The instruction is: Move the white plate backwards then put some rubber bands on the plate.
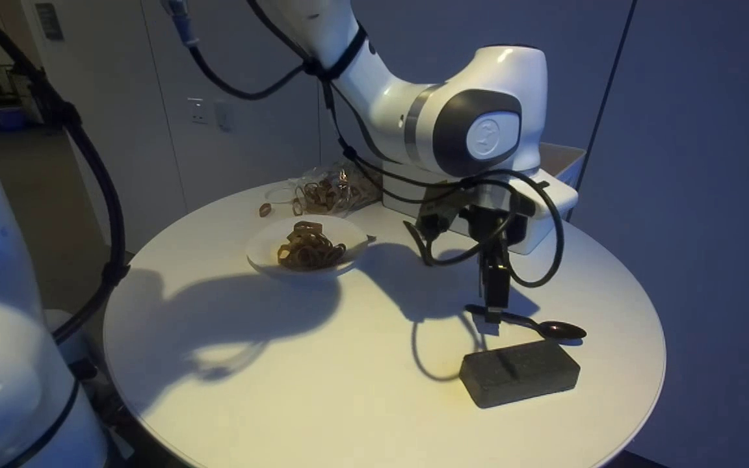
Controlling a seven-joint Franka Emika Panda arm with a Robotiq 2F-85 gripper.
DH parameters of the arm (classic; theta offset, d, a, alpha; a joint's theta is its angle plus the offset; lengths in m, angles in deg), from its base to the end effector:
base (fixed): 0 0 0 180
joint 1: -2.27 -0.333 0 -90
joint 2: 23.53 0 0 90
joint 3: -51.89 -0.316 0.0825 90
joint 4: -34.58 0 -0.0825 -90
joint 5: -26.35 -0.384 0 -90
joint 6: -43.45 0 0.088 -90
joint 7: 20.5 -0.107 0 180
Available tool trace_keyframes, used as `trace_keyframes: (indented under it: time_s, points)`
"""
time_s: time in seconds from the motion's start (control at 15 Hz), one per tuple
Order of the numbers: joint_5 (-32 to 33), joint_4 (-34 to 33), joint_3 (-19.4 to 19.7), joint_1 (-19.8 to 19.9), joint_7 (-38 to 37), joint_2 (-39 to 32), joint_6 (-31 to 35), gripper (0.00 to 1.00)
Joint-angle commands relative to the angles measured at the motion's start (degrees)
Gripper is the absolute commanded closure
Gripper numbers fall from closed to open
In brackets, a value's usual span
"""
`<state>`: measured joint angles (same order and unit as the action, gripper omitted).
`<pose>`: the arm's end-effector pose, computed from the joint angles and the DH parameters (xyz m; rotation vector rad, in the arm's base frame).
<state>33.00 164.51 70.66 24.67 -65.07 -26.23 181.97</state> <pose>0.4020 -0.3518 0.3494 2.3160 -1.9753 0.1637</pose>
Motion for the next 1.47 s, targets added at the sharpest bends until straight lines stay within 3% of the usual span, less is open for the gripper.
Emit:
trace_keyframes:
  time_s: [0.0,0.07,0.2,0.8,1.07,1.4]
  points:
    - [-3.9,-2.8,2.2,-0.4,-6.6,-2.7,-1.5,0.00]
    - [-6.0,-2.9,2.5,-0.5,-7.8,-3.2,-1.8,0.25]
    - [-8.4,-3.2,2.7,-0.7,-8.9,-3.5,-1.6,0.30]
    - [-12.9,-3.7,2.6,-1.2,-10.1,-3.5,-0.5,0.93]
    - [-11.6,-2.4,2.2,-1.7,-7.9,-1.7,0.6,0.92]
    - [5.1,3.5,2.0,-4.2,-6.7,5.1,2.0,0.92]
